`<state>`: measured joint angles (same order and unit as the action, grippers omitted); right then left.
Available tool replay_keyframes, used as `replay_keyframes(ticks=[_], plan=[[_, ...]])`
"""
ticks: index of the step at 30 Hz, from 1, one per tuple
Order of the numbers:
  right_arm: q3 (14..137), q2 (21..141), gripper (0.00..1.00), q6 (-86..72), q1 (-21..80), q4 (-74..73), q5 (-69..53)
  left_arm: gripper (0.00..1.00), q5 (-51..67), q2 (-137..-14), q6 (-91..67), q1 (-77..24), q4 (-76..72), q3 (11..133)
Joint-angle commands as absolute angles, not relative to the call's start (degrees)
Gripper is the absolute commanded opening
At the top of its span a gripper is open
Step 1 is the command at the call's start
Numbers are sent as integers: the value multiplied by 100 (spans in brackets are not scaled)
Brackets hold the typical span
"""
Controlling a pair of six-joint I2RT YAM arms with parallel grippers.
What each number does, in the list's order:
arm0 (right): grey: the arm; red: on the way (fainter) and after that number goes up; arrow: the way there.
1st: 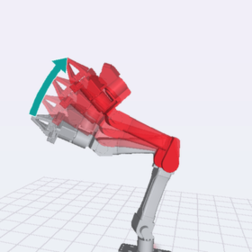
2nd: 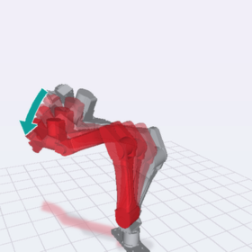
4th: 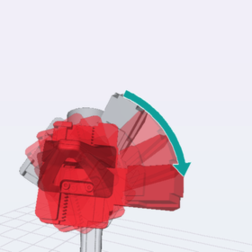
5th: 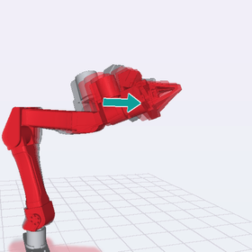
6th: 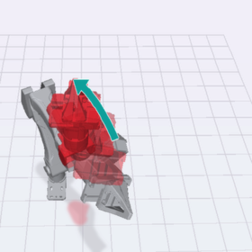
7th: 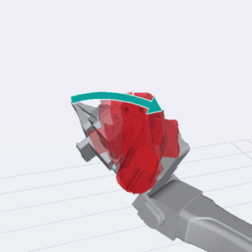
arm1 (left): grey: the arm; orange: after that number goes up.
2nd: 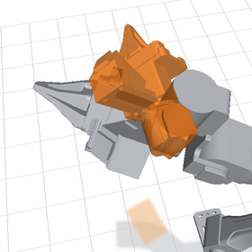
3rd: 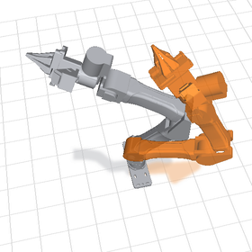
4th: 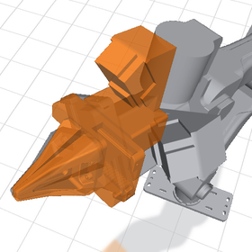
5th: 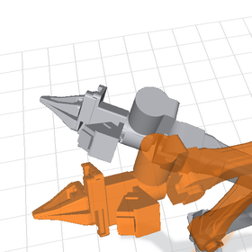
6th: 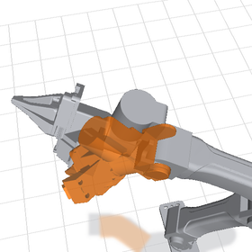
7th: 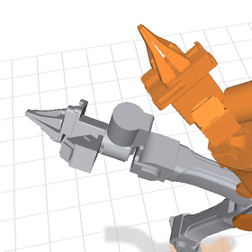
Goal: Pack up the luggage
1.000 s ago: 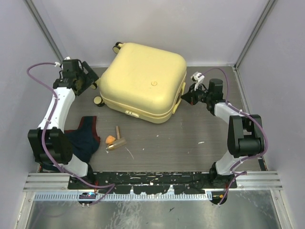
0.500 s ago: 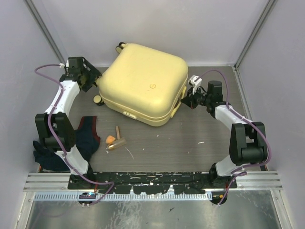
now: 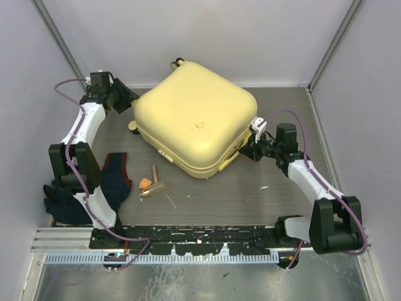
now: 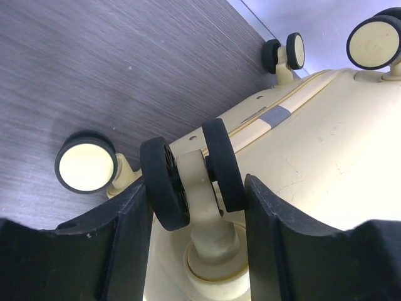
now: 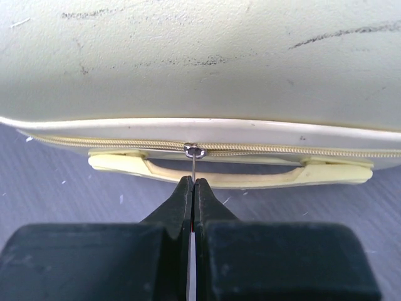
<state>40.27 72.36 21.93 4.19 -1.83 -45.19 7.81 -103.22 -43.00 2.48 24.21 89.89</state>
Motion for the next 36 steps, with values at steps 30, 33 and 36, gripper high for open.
replay_keyframes(ticks=[30,33,36], plan=[[3579,6583,1,269,1322,948,-4116,98,2924,-6720,2155,-1971,2789,7885],[3620,6635,0,160,1325,993,-4130,98,2654,-6156,2778,-3149,2764,7103],[3599,6642,1,104,1324,996,-4183,94,1708,-5875,3208,-4493,2556,6418]])
